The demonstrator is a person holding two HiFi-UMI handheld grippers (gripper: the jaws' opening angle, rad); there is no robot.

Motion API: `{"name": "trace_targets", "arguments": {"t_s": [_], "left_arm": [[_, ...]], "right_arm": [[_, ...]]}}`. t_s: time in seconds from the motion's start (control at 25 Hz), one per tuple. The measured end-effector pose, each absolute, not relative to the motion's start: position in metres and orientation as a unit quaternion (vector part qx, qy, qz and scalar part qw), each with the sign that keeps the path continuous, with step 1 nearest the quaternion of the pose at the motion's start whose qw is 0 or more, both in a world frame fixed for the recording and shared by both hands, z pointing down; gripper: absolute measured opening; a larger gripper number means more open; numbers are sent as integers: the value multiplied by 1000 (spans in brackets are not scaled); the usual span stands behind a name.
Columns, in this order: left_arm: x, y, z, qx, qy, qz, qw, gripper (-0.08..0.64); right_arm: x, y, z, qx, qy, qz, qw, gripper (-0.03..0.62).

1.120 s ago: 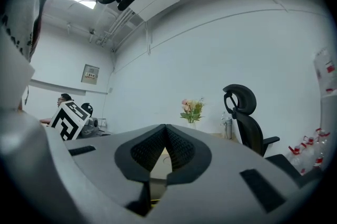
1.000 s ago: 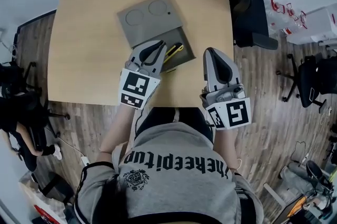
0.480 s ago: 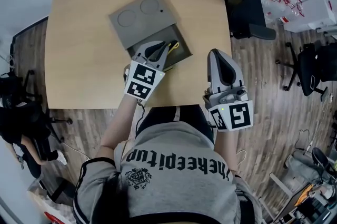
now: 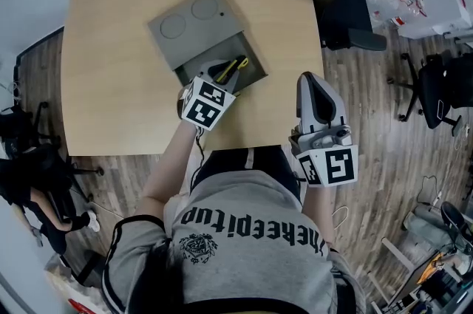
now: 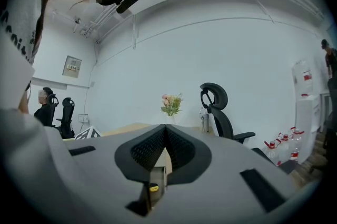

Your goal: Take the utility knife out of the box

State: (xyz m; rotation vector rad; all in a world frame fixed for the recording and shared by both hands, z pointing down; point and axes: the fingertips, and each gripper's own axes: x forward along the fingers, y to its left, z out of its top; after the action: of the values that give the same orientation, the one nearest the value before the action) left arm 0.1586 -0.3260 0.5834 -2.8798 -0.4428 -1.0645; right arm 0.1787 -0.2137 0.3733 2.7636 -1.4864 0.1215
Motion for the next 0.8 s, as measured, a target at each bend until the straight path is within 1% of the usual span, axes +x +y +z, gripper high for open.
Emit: {"name": "trace_targets", "arguments": {"t_s": [0.36,0.8], "left_arm": [[163,-319,610,-912,-149,-379,37,106],[163,-320,636,-899,-142,-414,22,133]], "right_arm": [[183,-201,374,888,-459,41,2,6],[188,-193,376,892,-451,45,9,6]]}}
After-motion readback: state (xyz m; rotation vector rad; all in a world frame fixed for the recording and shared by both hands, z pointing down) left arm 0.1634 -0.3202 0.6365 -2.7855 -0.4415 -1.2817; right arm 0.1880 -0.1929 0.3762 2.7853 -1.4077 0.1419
